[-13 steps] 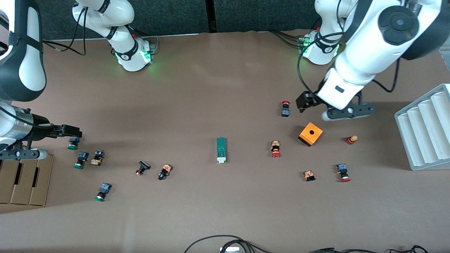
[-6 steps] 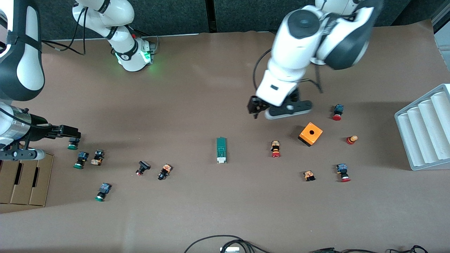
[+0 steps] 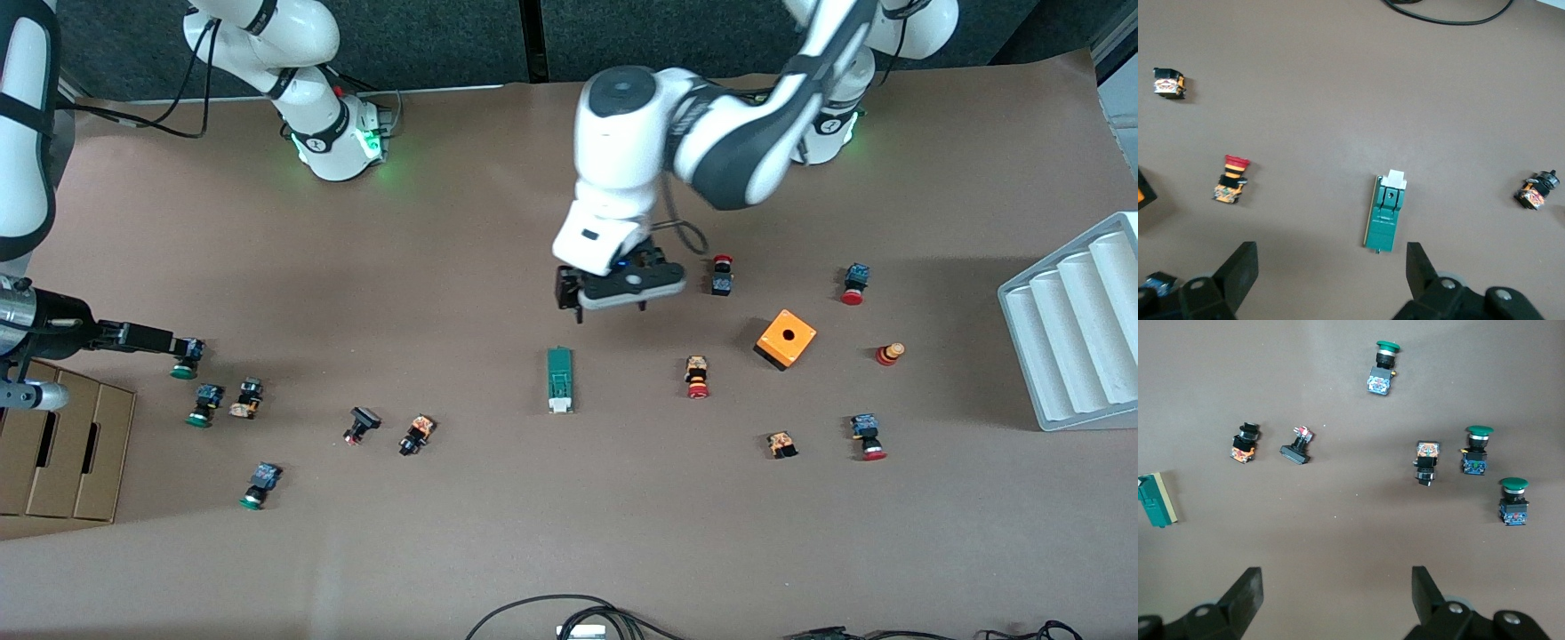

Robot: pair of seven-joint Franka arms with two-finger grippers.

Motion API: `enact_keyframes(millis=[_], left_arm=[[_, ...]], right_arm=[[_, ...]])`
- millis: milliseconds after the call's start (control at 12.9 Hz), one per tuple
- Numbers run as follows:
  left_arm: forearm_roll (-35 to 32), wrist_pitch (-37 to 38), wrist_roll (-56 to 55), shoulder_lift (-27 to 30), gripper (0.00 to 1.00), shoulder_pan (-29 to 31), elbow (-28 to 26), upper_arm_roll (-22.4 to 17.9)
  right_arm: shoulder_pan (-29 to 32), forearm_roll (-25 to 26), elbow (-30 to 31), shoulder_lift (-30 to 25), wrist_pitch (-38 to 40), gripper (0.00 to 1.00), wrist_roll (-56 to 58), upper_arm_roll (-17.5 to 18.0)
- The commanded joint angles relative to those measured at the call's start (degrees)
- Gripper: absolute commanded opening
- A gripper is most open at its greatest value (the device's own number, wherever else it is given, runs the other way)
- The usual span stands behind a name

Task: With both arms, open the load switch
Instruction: 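Move the left gripper over the green load switch and grasp its base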

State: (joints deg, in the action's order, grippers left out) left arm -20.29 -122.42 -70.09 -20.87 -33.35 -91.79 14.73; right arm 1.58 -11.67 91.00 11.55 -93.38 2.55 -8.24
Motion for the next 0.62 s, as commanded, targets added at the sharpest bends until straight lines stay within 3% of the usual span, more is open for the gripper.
enact_keyframes(millis=[0,542], left_arm=[[-5.54,-3.77,-7.75,-2.85,0.98,-1.88,0.91,-0.67],[-26.18,-8.26,-25.25,-10.05,0.97,-6.81,-0.06,-0.67]], right_arm=[[-0.87,-0.55,-1.26,0.93,0.48,0.99,-0.35,0.24],[-1.49,2.44,-1.26,1.55,0.57,0.99,0.00,0.41]])
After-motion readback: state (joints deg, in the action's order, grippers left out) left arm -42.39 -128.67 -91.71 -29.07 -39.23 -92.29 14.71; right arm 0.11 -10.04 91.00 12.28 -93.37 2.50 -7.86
